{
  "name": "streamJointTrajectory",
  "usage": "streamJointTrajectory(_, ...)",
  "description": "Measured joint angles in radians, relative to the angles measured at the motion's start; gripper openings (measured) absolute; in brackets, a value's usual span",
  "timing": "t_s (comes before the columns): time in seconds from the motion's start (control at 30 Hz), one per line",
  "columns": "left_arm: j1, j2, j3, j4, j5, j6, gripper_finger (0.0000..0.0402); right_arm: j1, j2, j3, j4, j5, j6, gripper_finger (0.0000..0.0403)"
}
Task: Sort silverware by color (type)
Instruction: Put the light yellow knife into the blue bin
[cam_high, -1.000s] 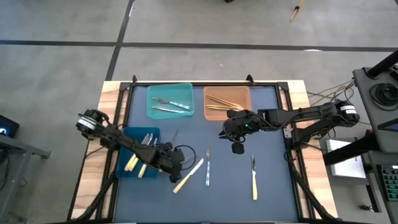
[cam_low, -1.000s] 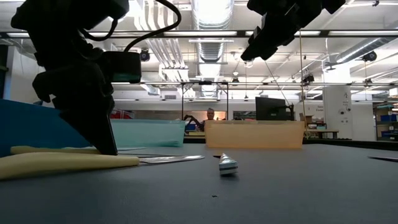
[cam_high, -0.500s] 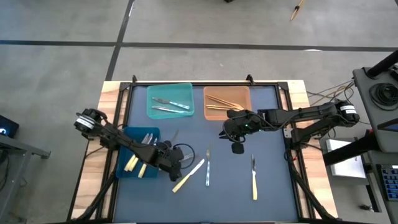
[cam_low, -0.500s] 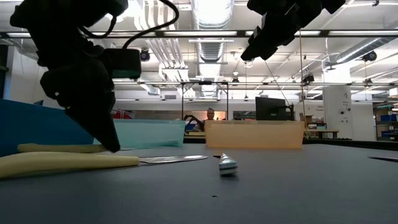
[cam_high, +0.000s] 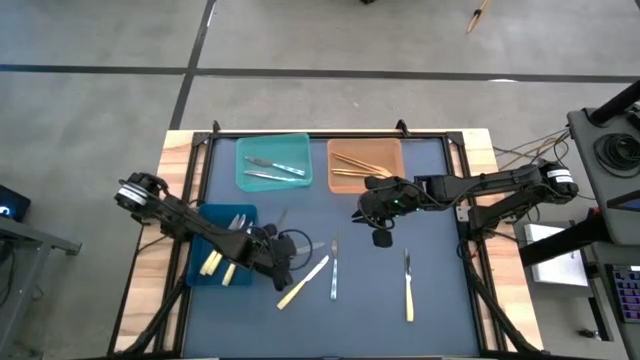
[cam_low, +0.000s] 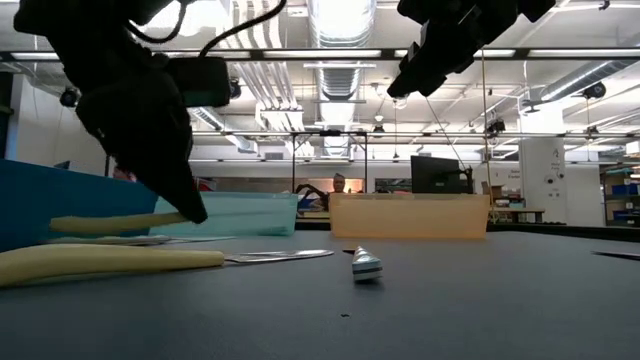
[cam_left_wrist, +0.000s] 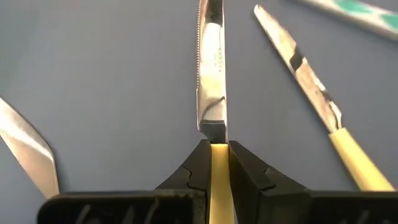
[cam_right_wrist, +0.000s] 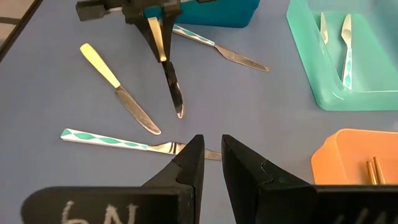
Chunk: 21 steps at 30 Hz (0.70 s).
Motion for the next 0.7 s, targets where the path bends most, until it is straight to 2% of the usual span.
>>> streamJointTrajectory(0.2,0.000,-0.092,0.000,0.045,-0.073,0.064,0.0017,0.000,0.000,0.000,0.014,0.000,-0.016,0.0047)
streamJointTrajectory(0.33,-0.001,-0.178,0.002,0.130,-0.114,0.136,0.0017,0.000,0.000,0.000,0.057,0.000,-0.037,0.0047)
streamJointTrajectory(0.43,0.000,-0.254,0.002,0.134,-0.130,0.161,0.0017,0.000,0.000,0.000,0.088,0.000,-0.058,0.0047)
streamJointTrajectory(0.6,-0.001,-0.391,0.002,0.052,-0.134,0.123,0.0017,0.000,0.000,0.000,0.140,0.002,-0.090,0.0047)
streamJointTrajectory(0.7,-0.001,-0.479,0.003,-0.084,-0.079,0.035,0.0017,0.000,0.000,0.000,0.163,0.027,-0.107,0.0047)
